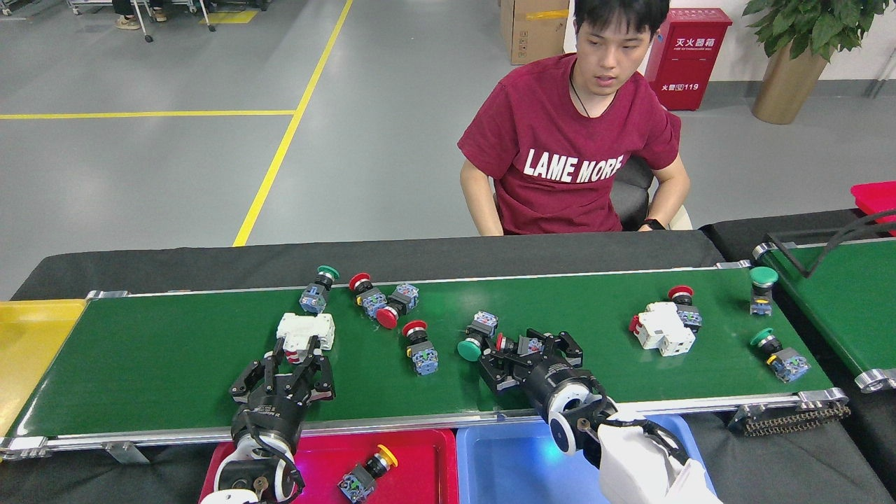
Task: Pick switch part from conveyor to tray
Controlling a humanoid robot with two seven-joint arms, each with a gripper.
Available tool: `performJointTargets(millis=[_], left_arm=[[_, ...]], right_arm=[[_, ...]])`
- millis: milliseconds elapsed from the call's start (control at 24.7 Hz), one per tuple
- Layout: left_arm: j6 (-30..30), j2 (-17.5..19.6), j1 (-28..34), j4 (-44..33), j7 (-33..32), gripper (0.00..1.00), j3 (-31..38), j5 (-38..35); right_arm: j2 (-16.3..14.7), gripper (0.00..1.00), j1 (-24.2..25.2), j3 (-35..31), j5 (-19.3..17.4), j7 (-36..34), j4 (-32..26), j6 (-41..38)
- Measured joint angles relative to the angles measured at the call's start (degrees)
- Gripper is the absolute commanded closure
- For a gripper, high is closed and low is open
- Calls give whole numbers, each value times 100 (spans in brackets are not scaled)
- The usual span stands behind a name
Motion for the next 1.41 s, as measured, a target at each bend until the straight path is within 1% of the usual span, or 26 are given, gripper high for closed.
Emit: performJointTargets(millis=[40,81,202,243,283,404,445,485,525,566,606,647,687,728,768,930,1051,1091,1172,1213,1253,1334,1415], left_arm=[[-137,42,131,-189,-2,100,94,5],[-312,69,295,-374,-6,100,196,6],[-685,77,641,-729,-14,100,435,69],[-765,78,709,-806,-15,100,486,136],[-842,81,758,-861,-16,100,507,214],[-930,155,814,-907,-21,100,549,301],[-929,176,813,-911,-22,100,573,307],[-943,181,813,-913,-22,100,575,308],[-949,181,811,-913,-22,100,575,308],[-950,181,806,-912,-23,100,575,308],[-962,181,797,-913,-24,99,571,308],[-966,180,789,-913,-25,99,563,308],[-977,180,786,-916,-25,99,552,308],[-977,181,787,-921,-25,99,551,309],[-976,181,788,-924,-25,99,552,309],[-983,181,810,-1001,-28,99,532,312],[-1067,180,842,-1098,-29,99,461,313],[-1102,179,858,-1123,-30,99,444,312],[-1197,179,978,-1187,-30,99,392,313],[-1301,179,1046,-1201,-30,99,306,313],[-1429,174,1098,-1219,-32,99,138,313],[-1628,158,1178,-1333,-34,99,-291,313],[-1728,158,1296,-1421,-36,99,-842,313]], right_arm=[[-57,74,11,4,-29,31,-89,-108],[-182,74,34,4,-89,47,-282,-297],[-848,69,164,2,-420,53,-1084,-1012],[-1074,67,276,0,-504,56,-1330,-1394],[-1225,66,397,1,-558,60,-1549,-1893],[-1533,62,659,0,-603,79,-1804,-3077],[-1557,58,704,0,-604,85,-1813,-3355],[-1554,50,709,1,-604,89,-1824,-3531],[-1506,30,707,0,-605,92,-1825,-3654],[-1357,9,708,9,-600,105,-1818,-3724],[-1107,4,707,46,-587,124,-1805,-3756],[-824,3,701,105,-583,141,-1793,-3778],[-647,3,682,173,-582,154,-1792,-3758],[-566,3,638,229,-581,166,-1787,-3689],[-559,3,601,270,-581,176,-1779,-3647],[-632,3,588,339,-584,195,-1738,-3565],[-910,3,589,281,-593,205,-1735,-3534],[-1050,4,598,140,-599,213,-1740,-3531],[-1372,5,746,-506,-606,186,-1768,-3524],[-1501,5,965,-967,-609,157,-1779,-3517],[-1553,6,1296,-1543,-604,131,-1783,-3510],[-1559,8,1896,-2499,-556,72,-1785,-3476],[-1558,8,2367,-3271,-450,15,-1784,-3355]])
